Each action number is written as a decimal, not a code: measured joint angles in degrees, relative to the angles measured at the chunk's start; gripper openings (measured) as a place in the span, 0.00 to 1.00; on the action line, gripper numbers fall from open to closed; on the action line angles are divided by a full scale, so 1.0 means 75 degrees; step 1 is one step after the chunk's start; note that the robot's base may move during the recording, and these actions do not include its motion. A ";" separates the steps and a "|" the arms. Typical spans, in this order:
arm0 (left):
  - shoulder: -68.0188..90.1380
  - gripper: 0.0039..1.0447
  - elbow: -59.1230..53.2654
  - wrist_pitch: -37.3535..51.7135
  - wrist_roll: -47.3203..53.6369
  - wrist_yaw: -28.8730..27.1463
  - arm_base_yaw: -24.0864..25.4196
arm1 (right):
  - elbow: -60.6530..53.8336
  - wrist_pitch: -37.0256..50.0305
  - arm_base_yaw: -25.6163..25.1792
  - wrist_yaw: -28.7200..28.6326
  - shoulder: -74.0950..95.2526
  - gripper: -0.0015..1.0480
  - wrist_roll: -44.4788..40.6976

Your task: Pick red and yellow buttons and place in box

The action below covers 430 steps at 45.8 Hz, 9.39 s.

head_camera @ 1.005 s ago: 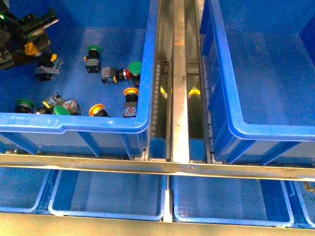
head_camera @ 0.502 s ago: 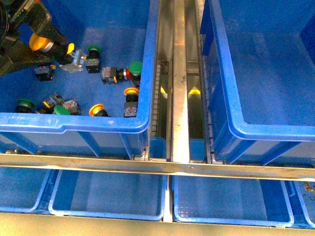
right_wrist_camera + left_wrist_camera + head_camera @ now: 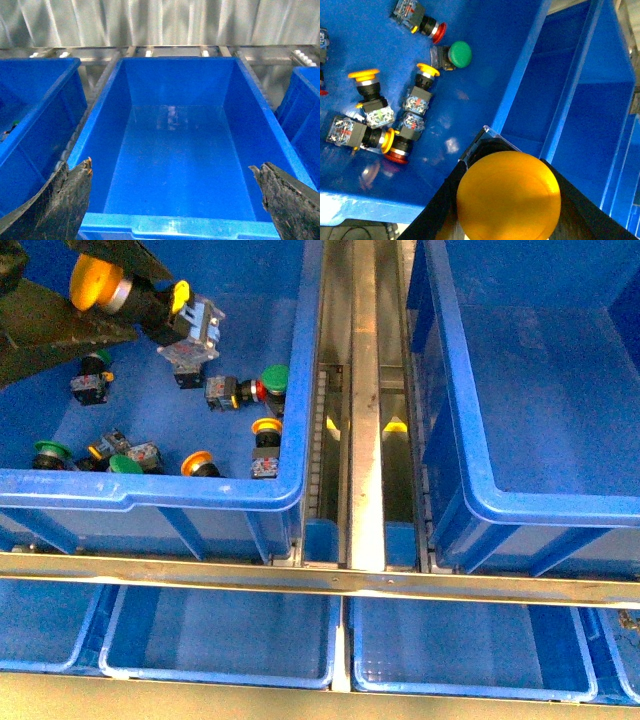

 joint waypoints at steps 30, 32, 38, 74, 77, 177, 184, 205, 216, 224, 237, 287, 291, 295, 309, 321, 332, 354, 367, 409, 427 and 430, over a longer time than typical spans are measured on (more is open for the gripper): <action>0.1186 0.32 0.1227 0.0085 -0.0210 0.3448 0.0740 | 0.0000 0.0000 0.0000 0.0000 0.0000 0.94 0.0000; 0.1291 0.32 0.1227 0.0108 -0.0189 0.3649 0.0746 | 0.0000 0.0000 0.0000 -0.0003 0.0000 0.94 0.0000; 0.1425 0.32 0.1195 0.0530 -0.0417 0.3993 0.0536 | 0.0000 0.0000 0.0000 -0.0003 0.0000 0.94 0.0000; 0.2256 0.32 0.0714 0.3203 -0.3008 0.3139 -0.1751 | 0.0000 0.0000 0.0000 0.0000 0.0000 0.94 0.0000; 0.2428 0.32 0.0720 0.3343 -0.3171 0.3048 -0.1970 | 0.0000 0.0000 0.0000 0.0000 0.0000 0.94 0.0000; 0.2623 0.32 0.1003 0.3401 -0.3258 0.2838 -0.2130 | 0.5056 0.1253 0.2261 -0.1617 1.0655 0.44 -0.7775; 0.2623 0.32 0.1026 0.3372 -0.2973 0.2798 -0.2095 | 0.5056 0.1247 0.2256 -0.1714 1.0672 0.28 -0.7769; 0.2594 0.47 0.1172 0.2827 -0.2174 0.2538 -0.1996 | 0.5056 0.1250 0.2282 -0.1571 1.0736 0.26 -0.7778; 0.2594 0.79 0.1172 0.2894 -0.2157 0.2535 -0.1886 | 0.5030 0.1259 0.2302 -0.1355 1.0730 0.26 -0.7734; 0.2506 0.92 0.1172 0.2978 -0.2154 0.2576 -0.1827 | 0.4995 0.1268 0.2326 -0.1349 1.0730 0.25 -0.7705; 0.1510 0.93 0.0629 0.2285 -0.1055 0.2471 -0.1241 | 0.4867 0.1355 0.2206 -0.1282 1.0634 0.25 -0.7528; -0.5345 0.02 -0.6021 0.4701 0.6988 -0.0699 0.3223 | 0.5240 0.2535 0.0825 -0.1297 1.0867 0.25 -0.4806; -0.5933 0.02 -0.6033 0.4173 0.7000 -0.0880 0.3051 | 0.5240 0.2614 0.0321 -0.1746 1.0920 0.25 -0.4806; -0.6508 0.02 -0.6038 0.3652 0.7009 -0.1568 0.2486 | 0.5240 0.2713 -0.0009 -0.2139 1.0981 0.25 -0.4785; -0.7729 0.02 -0.6041 0.2538 0.7015 -0.1658 0.2224 | 0.5313 0.2754 -0.0507 -0.2847 1.1377 0.25 -0.4832; -0.8454 0.02 -0.6041 0.1833 0.7015 -0.1655 0.2221 | 0.5447 0.2751 -0.0635 -0.3086 1.1479 0.25 -0.4919; -0.9189 0.02 -0.6041 0.1119 0.7015 -0.1655 0.2221 | 0.5453 0.2728 -0.0662 -0.3162 1.1564 0.25 -0.4934; -1.0797 0.02 -0.6041 -0.0769 0.7032 -0.1658 0.2215 | 0.5531 0.2955 -0.0446 -0.3060 1.2115 0.25 -0.4779; -1.1080 0.02 -0.6041 -0.0901 0.7035 -0.1658 0.2209 | 0.7029 0.2978 -0.0146 -0.2640 1.3723 0.25 -0.3984; -1.1080 0.92 -0.6041 -0.0903 0.7047 -0.1658 0.2209 | 1.3140 -0.0664 0.0772 -0.0618 1.8567 0.25 -0.0230; -1.1080 0.93 -0.6041 -0.0903 0.7050 -0.1655 0.2209 | 1.3152 -0.0697 0.0941 -0.0143 1.8864 0.53 -0.0423; -1.1080 0.93 -0.6041 -0.0903 0.7050 -0.1655 0.2209 | 1.3152 -0.0565 0.0953 -0.0052 1.8861 0.65 -0.0420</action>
